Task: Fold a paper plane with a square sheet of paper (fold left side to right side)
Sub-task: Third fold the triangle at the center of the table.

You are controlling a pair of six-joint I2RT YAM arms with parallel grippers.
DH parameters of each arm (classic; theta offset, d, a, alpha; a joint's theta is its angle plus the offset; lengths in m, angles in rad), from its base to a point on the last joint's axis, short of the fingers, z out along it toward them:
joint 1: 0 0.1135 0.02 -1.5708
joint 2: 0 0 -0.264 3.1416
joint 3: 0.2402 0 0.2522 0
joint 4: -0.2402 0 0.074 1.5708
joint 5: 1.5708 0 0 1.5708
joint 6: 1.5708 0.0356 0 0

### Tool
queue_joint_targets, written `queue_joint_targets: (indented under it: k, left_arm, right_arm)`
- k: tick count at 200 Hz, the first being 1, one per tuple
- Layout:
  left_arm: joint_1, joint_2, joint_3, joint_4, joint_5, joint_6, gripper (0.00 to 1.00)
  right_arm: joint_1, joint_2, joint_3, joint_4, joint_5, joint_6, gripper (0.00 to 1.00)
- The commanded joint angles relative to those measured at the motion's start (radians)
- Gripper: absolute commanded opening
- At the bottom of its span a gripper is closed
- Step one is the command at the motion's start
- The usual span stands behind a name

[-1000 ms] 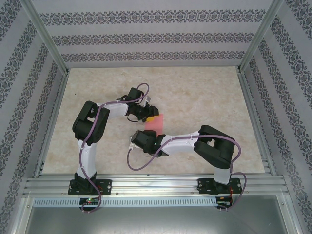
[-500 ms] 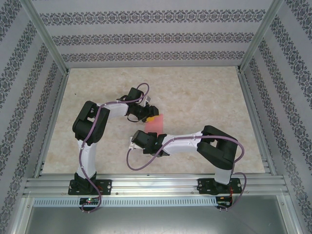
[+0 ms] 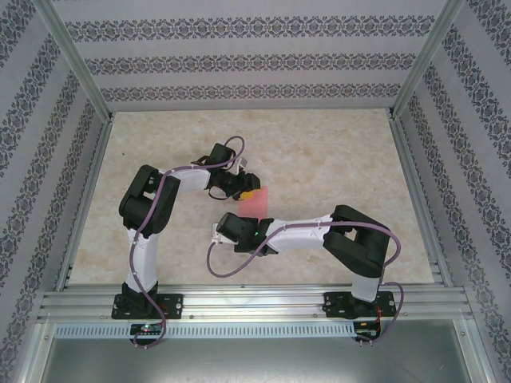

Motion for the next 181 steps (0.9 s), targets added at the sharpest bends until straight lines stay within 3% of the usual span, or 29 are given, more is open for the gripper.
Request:
queue_joint_targets:
  k: [1,181]
  left_arm:
    - [-0.018,0.065,-0.011,-0.018,-0.048,0.0,0.5]
    - [-0.022,0.067,-0.008,-0.05,-0.071,0.004,0.5]
  right_arm:
    - [-0.016,-0.036,0.001,-0.027,-0.106,0.061,0.0]
    - [-0.211,-0.168,-0.108,0.085,-0.441,0.265,0.0]
